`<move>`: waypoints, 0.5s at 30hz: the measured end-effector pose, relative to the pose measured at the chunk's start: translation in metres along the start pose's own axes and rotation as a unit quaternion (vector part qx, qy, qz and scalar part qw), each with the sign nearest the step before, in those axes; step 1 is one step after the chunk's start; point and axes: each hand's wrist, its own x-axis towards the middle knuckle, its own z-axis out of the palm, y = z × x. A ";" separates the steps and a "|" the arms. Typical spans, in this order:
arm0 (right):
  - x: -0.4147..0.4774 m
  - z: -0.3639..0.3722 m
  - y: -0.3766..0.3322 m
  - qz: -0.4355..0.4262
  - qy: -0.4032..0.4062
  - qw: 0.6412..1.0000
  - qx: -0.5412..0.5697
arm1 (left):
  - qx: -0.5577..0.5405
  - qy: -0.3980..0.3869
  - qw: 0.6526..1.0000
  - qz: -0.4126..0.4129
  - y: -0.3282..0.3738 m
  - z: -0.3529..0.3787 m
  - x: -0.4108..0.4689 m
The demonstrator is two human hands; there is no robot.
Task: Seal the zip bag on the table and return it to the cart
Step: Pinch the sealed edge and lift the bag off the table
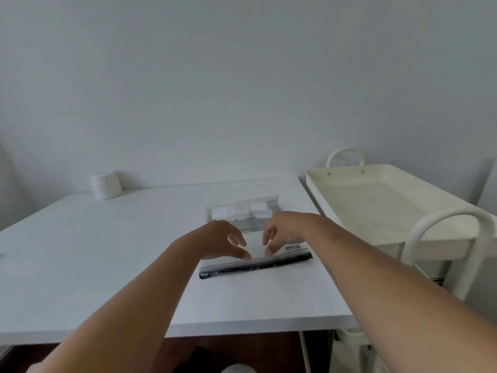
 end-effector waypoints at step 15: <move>-0.009 -0.024 0.000 -0.073 0.124 0.989 -0.040 | 0.038 0.110 0.991 0.062 0.031 -0.024 -0.004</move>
